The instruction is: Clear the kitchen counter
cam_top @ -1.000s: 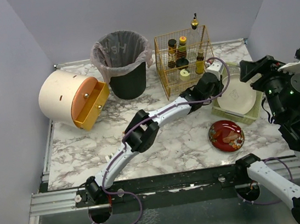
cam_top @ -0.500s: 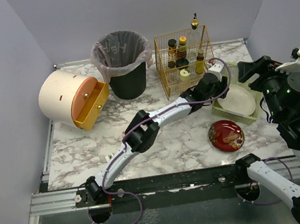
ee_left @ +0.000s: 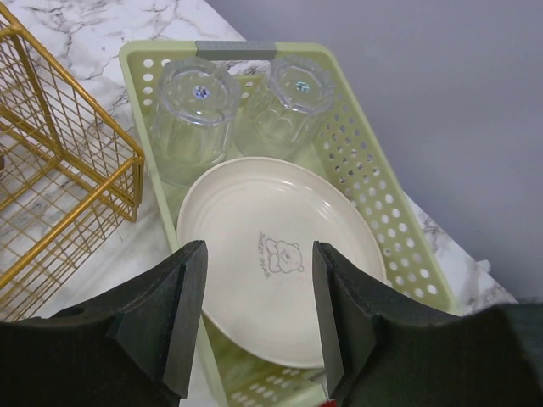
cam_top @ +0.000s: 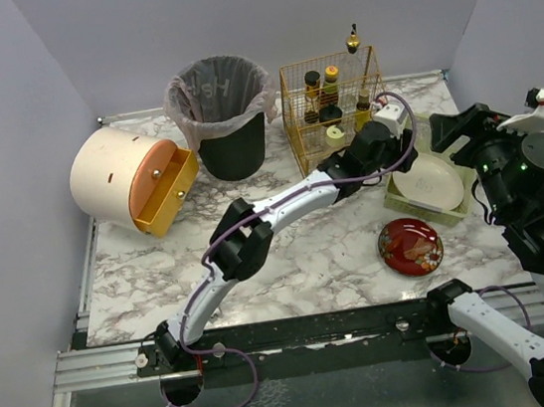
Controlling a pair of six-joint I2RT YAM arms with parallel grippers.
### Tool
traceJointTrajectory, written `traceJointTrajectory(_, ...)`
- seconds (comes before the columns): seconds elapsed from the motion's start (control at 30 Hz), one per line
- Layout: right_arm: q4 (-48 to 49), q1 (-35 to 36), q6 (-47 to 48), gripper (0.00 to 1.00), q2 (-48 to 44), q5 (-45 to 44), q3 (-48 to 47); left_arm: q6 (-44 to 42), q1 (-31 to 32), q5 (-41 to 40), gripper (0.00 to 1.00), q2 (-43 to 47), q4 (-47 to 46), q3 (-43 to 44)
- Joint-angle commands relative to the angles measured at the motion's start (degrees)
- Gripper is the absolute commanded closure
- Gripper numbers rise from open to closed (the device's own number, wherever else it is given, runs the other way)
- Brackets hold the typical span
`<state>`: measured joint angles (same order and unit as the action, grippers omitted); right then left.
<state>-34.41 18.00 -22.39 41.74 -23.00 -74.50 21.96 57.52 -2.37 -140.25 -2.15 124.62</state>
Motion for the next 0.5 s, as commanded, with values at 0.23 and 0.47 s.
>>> traceJointTrajectory(0.23,0.23,-0.06,2.29,0.22,-1.73,1.43,1.33,10.27,0.49,0.53,0.40,27.85,-11.62,-32.85)
traceJointTrajectory(0.47,0.57,-0.05,2.00,0.22,-2.33,1.62,2.09,22.70,0.66,2.30,0.39,35.85,-15.24,-52.15)
